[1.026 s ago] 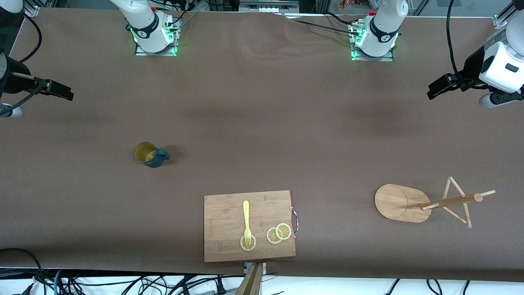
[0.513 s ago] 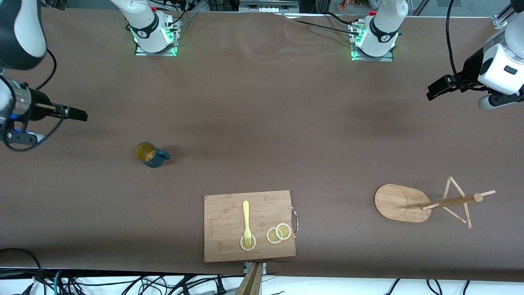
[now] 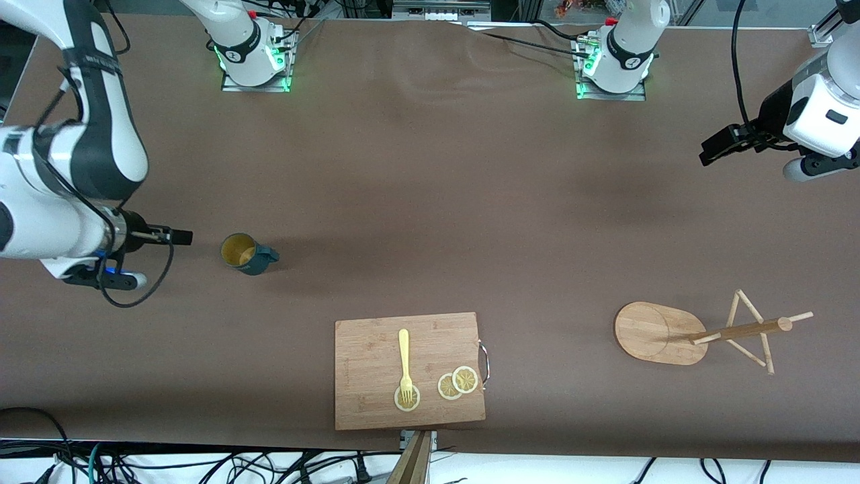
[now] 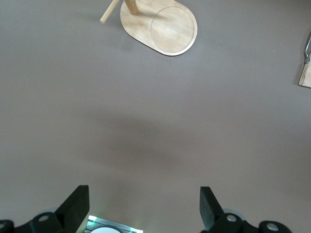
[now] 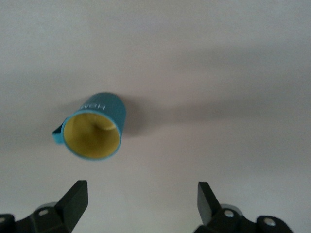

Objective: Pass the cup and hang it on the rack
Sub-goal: 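Reach the right gripper down toward the teal mug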

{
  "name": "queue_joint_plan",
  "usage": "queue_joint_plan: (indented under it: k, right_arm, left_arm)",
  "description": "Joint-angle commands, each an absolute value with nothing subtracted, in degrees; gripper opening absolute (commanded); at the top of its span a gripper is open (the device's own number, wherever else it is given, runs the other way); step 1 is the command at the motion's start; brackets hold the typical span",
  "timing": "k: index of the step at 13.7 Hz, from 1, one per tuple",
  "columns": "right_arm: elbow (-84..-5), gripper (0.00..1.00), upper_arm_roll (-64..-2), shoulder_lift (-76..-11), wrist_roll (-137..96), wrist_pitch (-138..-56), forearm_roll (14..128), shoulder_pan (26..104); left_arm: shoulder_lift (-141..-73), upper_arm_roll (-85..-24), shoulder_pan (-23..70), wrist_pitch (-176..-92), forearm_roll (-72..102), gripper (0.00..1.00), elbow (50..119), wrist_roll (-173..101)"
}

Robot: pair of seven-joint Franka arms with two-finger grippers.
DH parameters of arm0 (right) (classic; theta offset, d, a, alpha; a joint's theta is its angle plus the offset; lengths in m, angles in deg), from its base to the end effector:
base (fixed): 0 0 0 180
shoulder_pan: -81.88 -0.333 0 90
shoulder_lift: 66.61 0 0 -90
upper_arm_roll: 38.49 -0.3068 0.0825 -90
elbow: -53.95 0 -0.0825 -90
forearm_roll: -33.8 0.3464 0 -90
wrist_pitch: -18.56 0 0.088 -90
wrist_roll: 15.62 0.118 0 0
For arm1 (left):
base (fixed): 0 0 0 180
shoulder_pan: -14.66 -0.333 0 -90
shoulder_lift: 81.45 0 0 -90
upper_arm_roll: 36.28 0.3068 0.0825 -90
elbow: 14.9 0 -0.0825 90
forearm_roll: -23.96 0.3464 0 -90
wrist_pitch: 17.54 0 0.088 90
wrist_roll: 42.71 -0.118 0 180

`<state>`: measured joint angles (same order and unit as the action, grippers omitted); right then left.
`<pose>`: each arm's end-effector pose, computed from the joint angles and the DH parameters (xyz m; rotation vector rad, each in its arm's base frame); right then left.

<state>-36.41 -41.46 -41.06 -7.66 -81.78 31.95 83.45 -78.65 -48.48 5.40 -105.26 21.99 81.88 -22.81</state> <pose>0.6075 0.0079 0.3601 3.0791 -0.1639 -0.4181 0.4926 -0.0319 0.5743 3.1002 0.4644 -0.1772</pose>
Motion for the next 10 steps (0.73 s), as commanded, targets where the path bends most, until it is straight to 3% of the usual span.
queue_joint_plan:
  k: [1, 10]
  right_arm:
    - [-42.18, 1.00, -41.48, -41.30, -8.06, -89.60, 32.92, 83.02]
    - [-51.69, 1.00, -42.18, -40.16, -8.06, -101.75, 32.92, 82.85]
  left_arm:
    - [-79.61, -49.11, 4.90, -104.55, 23.61, 1.00, 80.29, -23.63]
    - [-79.61, -49.11, 4.90, -104.55, 23.61, 1.00, 80.20, -23.63]
